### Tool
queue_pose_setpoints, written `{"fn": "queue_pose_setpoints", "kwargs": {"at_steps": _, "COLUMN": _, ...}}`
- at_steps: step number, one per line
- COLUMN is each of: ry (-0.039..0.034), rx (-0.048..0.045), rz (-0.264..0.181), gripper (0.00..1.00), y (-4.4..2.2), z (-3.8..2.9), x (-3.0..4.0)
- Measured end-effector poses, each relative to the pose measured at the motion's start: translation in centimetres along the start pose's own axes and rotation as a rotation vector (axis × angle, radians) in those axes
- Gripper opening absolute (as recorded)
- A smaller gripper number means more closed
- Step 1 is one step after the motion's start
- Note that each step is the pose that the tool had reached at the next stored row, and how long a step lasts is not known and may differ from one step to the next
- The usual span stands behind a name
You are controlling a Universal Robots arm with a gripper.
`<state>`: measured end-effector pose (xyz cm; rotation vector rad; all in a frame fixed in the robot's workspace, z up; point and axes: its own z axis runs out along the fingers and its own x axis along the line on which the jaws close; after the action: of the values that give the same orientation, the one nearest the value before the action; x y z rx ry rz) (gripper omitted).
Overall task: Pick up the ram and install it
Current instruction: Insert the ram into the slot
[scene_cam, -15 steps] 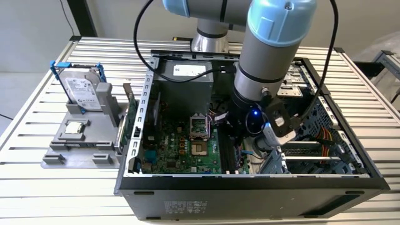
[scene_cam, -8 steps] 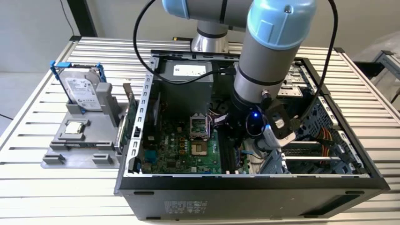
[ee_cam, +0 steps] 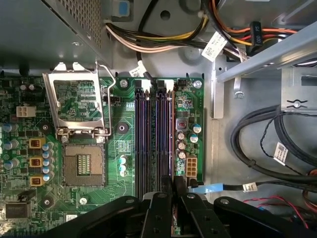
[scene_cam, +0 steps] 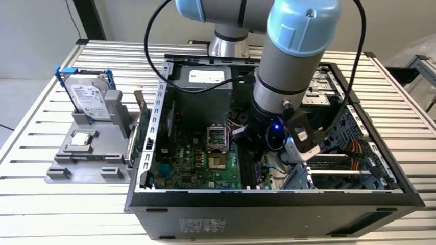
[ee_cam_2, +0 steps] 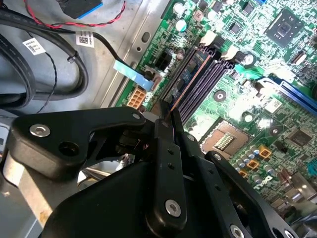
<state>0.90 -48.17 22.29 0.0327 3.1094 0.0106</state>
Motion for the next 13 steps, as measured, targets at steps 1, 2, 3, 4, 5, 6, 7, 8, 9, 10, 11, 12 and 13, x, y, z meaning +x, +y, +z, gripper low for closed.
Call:
{"fn": "queue_pose_setpoints", "kwargs": {"at_steps": 1, "ry": 0.0001, "rx": 0.0004, "rz": 0.000, "gripper": 0.00, "y": 0.00, "z": 0.08, "x": 0.00}}
{"fn": "queue_pose_setpoints", "kwargs": {"at_steps": 2, "ry": -0.0001, "rx": -0.0001, "rz": 0.000, "gripper": 0.00, "y": 0.00, "z": 0.16, "x": 0.00}}
{"fn": "queue_pose_setpoints", "kwargs": {"at_steps": 3, "ry": -0.0001, "rx": -0.0001, "rz": 0.000, "gripper": 0.00, "y": 0.00, "z": 0.21, "x": 0.00}}
{"fn": "queue_pose_setpoints", "kwargs": {"at_steps": 4, "ry": 0.0000, "rx": 0.0000, "rz": 0.000, "gripper": 0.00, "y": 0.00, "z": 0.26, "x": 0.01}}
{"fn": "queue_pose_setpoints", "kwargs": {"at_steps": 5, "ry": 0.0001, "rx": 0.0001, "rz": 0.000, "gripper": 0.00, "y": 0.00, "z": 0.32, "x": 0.01}}
{"fn": "queue_pose_setpoints", "kwargs": {"at_steps": 6, "ry": 0.0001, "rx": 0.0000, "rz": 0.000, "gripper": 0.00, "y": 0.00, "z": 0.37, "x": 0.01}}
{"fn": "queue_pose_setpoints", "kwargs": {"at_steps": 7, "ry": 0.0002, "rx": 0.0002, "rz": 0.001, "gripper": 0.00, "y": 0.00, "z": 0.40, "x": 0.01}}
{"fn": "queue_pose_setpoints", "kwargs": {"at_steps": 8, "ry": 0.0003, "rx": 0.0003, "rz": 0.001, "gripper": 0.00, "y": 0.00, "z": 0.42, "x": 0.01}}
{"fn": "queue_pose_setpoints", "kwargs": {"at_steps": 9, "ry": 0.0004, "rx": 0.0003, "rz": 0.001, "gripper": 0.00, "y": 0.01, "z": 0.43, "x": 0.01}}
{"fn": "queue_pose_setpoints", "kwargs": {"at_steps": 10, "ry": 0.0004, "rx": 0.0003, "rz": 0.002, "gripper": 0.00, "y": 0.01, "z": 0.46, "x": 0.01}}
{"fn": "queue_pose_setpoints", "kwargs": {"at_steps": 11, "ry": 0.0004, "rx": 0.0002, "rz": 0.002, "gripper": 0.00, "y": 0.02, "z": 0.48, "x": 0.01}}
{"fn": "queue_pose_setpoints", "kwargs": {"at_steps": 12, "ry": 0.0004, "rx": 0.0002, "rz": 0.002, "gripper": 0.00, "y": 0.02, "z": 0.49, "x": 0.01}}
{"fn": "queue_pose_setpoints", "kwargs": {"at_steps": 13, "ry": 0.0004, "rx": 0.0003, "rz": 0.002, "gripper": 0.00, "y": 0.02, "z": 0.49, "x": 0.03}}
